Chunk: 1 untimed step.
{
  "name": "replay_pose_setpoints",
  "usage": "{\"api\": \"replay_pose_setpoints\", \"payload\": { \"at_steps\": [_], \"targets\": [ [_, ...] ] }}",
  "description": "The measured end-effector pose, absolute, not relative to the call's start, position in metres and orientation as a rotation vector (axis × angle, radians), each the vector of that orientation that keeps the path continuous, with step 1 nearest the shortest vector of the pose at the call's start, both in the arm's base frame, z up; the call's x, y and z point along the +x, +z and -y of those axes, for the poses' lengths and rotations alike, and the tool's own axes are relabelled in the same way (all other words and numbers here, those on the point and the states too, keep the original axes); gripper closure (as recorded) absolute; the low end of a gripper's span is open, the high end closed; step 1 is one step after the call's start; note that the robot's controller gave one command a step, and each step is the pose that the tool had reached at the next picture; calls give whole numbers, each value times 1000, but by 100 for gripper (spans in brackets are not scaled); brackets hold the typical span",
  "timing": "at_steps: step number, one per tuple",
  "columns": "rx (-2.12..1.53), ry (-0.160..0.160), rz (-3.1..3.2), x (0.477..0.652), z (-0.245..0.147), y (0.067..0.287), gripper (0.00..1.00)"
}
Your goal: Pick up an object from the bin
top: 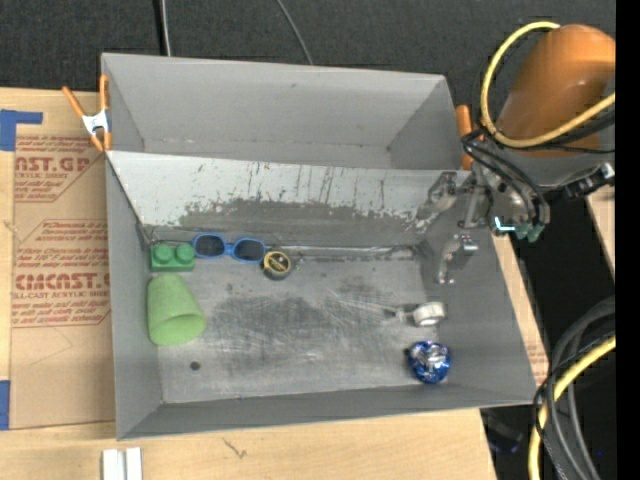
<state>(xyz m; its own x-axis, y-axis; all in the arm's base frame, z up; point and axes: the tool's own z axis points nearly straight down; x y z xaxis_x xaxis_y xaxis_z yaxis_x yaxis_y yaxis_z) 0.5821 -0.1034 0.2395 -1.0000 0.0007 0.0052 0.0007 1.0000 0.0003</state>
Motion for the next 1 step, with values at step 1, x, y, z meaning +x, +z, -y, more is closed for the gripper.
{"api": "replay_pose_setpoints", "payload": {
  "at_steps": [1],
  "targets": [
    [883,1,3029,542,135,77,0]
  ]
}}
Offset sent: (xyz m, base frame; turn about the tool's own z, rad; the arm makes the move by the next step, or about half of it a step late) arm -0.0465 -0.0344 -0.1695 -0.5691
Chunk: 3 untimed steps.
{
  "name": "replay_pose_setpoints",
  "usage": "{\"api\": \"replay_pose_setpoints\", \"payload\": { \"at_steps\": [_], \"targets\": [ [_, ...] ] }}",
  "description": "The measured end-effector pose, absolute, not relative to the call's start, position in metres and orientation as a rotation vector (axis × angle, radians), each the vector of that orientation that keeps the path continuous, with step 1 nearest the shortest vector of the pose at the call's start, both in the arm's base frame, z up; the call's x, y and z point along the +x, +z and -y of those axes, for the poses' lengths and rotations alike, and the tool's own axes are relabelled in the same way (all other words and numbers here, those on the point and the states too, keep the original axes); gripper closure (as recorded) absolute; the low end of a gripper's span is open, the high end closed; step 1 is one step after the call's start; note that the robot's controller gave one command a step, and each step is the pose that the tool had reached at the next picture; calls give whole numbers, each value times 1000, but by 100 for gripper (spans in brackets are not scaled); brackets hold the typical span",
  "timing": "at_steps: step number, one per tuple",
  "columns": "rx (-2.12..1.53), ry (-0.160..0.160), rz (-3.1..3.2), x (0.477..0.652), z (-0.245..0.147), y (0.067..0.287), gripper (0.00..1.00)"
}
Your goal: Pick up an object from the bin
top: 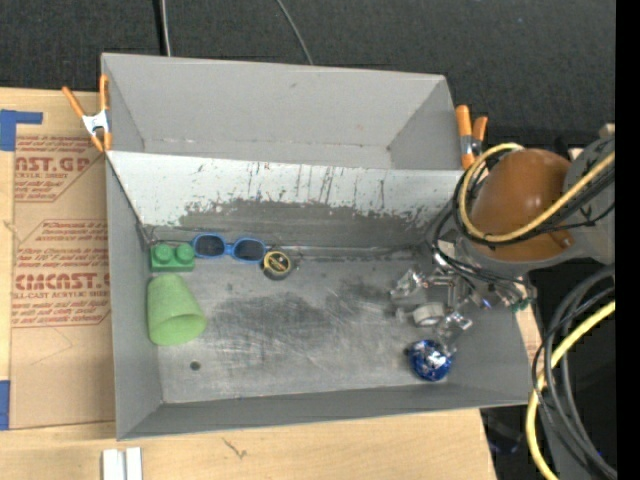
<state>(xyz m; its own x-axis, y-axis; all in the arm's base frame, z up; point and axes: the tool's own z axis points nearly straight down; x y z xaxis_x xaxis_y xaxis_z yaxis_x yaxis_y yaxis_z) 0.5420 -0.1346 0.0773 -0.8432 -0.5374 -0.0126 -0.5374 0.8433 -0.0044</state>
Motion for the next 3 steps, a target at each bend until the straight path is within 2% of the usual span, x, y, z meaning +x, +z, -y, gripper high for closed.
{"api": "replay_pose_setpoints", "payload": {
  "at_steps": [1,2,3],
  "targets": [
    [-963,-2,-2984,572,134,101,0],
    [-1121,3,-2932,562,145,105,0],
    [-1412,36,-2803,577,129,75,0]
  ]
}}
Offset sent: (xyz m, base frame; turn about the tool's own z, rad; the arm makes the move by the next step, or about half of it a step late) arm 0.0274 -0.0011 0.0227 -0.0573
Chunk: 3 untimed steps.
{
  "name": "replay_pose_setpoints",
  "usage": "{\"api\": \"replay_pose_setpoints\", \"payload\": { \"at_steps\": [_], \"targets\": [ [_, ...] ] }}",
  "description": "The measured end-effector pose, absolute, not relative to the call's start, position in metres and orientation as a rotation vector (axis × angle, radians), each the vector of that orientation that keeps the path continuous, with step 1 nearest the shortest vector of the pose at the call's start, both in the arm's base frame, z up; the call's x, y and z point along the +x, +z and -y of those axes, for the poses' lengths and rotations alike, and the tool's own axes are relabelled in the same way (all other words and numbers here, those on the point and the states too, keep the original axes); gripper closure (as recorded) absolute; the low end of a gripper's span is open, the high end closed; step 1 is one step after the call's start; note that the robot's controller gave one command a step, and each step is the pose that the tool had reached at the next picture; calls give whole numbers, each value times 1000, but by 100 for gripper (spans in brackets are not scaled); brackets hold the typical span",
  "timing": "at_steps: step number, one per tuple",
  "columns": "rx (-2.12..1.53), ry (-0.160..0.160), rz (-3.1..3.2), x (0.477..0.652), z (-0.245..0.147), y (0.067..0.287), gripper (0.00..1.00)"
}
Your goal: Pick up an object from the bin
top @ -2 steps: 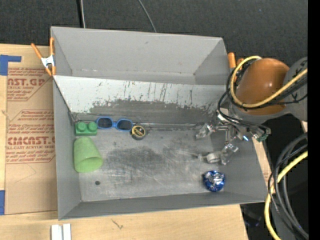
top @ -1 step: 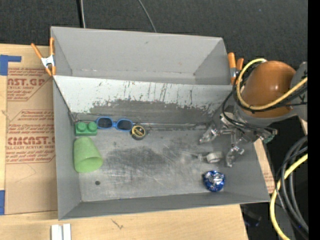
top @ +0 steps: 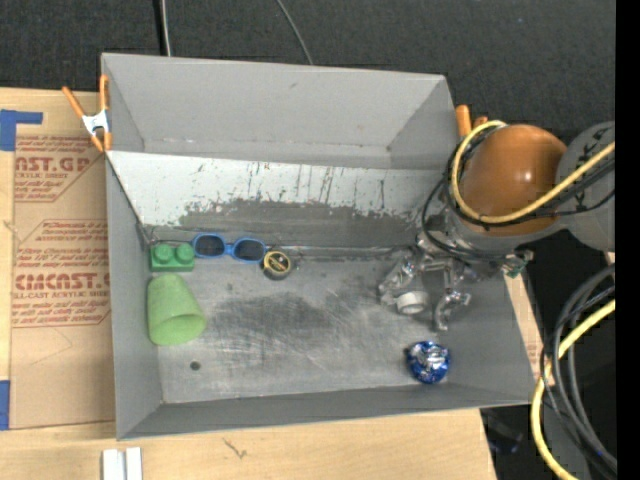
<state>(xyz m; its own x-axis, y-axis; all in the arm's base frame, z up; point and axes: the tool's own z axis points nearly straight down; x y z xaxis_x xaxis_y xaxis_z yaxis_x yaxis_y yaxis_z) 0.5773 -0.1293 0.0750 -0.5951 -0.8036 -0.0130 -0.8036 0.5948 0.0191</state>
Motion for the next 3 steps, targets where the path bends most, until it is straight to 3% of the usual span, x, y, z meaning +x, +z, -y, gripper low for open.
{"api": "replay_pose_setpoints", "payload": {
  "at_steps": [1,2,3],
  "targets": [
    [-1813,-11,-2550,580,108,75,0],
    [-1812,-9,-2543,581,105,77,100],
    [-1817,-8,-2553,583,103,168,100]
  ]
}}
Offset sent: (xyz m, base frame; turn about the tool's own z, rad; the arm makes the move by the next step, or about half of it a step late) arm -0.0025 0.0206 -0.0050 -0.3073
